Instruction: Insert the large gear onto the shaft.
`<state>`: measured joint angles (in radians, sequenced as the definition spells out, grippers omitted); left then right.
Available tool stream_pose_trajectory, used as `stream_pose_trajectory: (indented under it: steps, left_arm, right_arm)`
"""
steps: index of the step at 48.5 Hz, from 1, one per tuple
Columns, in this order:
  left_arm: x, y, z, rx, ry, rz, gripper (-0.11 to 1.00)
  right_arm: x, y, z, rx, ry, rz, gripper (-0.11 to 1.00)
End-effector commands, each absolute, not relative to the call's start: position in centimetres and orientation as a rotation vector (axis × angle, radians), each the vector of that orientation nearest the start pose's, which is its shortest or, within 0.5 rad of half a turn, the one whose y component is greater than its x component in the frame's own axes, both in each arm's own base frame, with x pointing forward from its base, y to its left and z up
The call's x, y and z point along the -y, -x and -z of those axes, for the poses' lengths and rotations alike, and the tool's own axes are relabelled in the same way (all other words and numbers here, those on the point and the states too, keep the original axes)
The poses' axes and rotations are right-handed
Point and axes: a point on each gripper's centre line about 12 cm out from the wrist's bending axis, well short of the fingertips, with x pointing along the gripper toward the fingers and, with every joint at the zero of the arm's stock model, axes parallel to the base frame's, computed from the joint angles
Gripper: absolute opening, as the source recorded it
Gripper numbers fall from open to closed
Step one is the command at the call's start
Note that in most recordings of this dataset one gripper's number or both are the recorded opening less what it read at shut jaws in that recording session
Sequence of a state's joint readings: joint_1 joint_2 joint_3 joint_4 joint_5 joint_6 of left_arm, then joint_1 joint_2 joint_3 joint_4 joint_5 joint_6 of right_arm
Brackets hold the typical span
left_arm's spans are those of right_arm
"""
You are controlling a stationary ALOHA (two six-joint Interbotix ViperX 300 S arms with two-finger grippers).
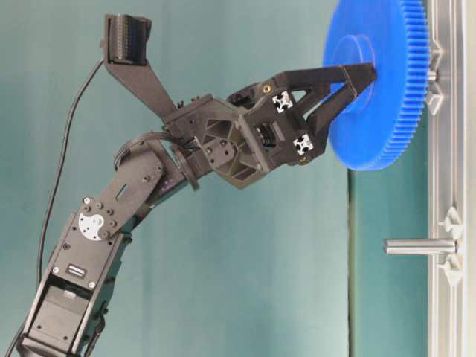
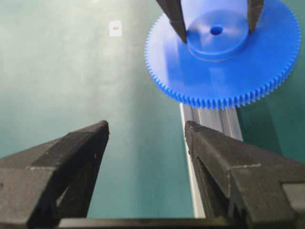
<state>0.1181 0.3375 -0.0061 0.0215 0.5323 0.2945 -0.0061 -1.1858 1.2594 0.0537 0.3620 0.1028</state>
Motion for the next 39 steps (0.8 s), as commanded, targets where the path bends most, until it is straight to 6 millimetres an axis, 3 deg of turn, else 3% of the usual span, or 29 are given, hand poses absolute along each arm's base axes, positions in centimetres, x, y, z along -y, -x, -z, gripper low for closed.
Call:
stream_pose_trajectory:
  steps: [1, 39]
  left_arm:
    - [-6.21, -51.71, -22.3, -0.815, -0.258, 0.006, 0.77]
    - [-5.91, -51.94, -22.68, -0.8, -0.263, 0.01, 0.77]
  right_arm:
    - [-0.1, -15.23, -22.7, -0.421, -0.164, 0.023, 0.73]
    - [-0.1, -15.17, -22.49, -0.421, -0.164, 0.023, 0.73]
